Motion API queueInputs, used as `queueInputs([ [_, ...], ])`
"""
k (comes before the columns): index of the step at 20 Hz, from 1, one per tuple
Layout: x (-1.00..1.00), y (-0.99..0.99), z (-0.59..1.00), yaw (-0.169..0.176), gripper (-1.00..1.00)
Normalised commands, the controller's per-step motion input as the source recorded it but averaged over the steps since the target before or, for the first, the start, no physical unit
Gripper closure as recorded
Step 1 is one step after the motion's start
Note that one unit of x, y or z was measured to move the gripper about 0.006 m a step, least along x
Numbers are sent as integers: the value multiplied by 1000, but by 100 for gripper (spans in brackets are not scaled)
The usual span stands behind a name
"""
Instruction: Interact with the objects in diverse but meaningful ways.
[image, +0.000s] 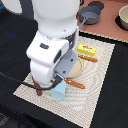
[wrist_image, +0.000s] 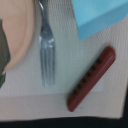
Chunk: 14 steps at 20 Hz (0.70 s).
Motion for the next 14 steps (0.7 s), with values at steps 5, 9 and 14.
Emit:
queueInputs([
  [5, 530, -356, 16, 26, -100],
  [9, 607, -210, 21, 0, -100],
  [14, 582, -191, 0, -11, -100],
])
